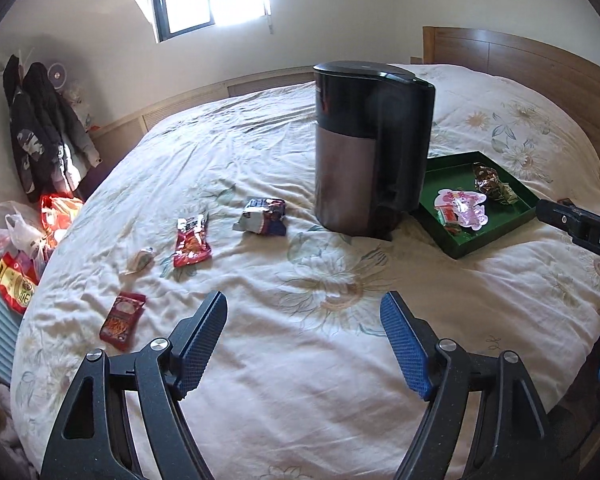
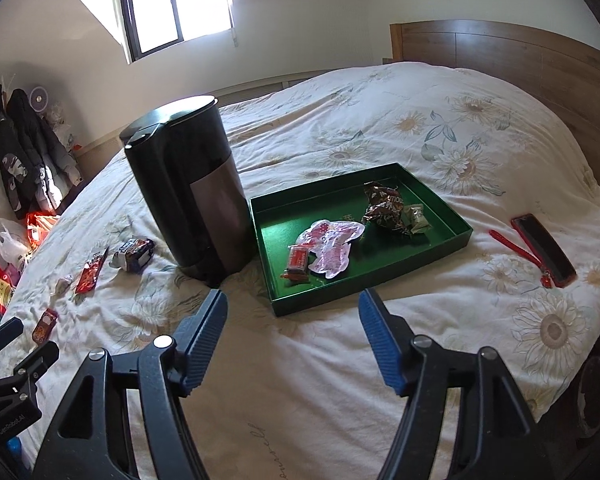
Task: Organize snacks
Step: 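Withdraw both open tools from the tray toward the snacks on the bed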
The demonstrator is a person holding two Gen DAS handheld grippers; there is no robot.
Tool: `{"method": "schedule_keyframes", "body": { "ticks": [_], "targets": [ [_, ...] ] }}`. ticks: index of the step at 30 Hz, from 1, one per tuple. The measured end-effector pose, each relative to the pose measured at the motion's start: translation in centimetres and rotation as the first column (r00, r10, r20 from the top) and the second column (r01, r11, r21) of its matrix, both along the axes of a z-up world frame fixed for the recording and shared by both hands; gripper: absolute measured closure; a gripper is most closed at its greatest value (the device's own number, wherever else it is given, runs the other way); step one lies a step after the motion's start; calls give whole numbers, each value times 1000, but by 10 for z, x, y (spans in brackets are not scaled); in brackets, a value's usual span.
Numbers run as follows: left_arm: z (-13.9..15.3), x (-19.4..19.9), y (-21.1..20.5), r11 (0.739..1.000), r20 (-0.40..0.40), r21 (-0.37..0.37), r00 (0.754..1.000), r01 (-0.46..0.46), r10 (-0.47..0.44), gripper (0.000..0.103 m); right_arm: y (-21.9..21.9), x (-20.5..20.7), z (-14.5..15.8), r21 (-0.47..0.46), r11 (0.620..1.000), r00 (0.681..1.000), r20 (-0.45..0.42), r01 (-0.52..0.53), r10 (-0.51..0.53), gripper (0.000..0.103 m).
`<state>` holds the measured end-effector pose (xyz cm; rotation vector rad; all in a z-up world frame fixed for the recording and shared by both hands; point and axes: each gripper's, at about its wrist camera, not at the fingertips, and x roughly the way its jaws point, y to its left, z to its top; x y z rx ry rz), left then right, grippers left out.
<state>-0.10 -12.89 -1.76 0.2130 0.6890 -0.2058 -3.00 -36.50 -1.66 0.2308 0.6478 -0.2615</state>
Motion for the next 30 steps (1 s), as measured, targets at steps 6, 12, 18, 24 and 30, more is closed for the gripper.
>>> {"method": "schedule_keyframes", "body": {
  "ticks": [6, 12, 18, 24, 30],
  "targets": [
    [0, -14, 34, 999, 6, -16, 999, -47, 47, 29, 32, -8, 2, -38, 999, 999, -11, -36, 36, 0],
    [-1, -27, 67, 995, 13, -37, 995, -96, 96, 29, 63, -14, -5, -52, 995, 995, -61, -82, 78, 0],
    [-6, -36, 100, 988, 9, -68, 990, -139, 140, 29, 95, -21, -17, -42, 990, 984, -124, -134, 128, 0],
    [-15, -37, 125, 980, -3, -81, 984, -180, 180, 28, 120, -19, -23, -41, 982, 973, -151, -183, 175, 0],
    [-23, -35, 149, 969, -17, -102, 974, -226, 226, 28, 141, -12, -21, -53, 971, 963, -152, -232, 221, 0]
  ]
}}
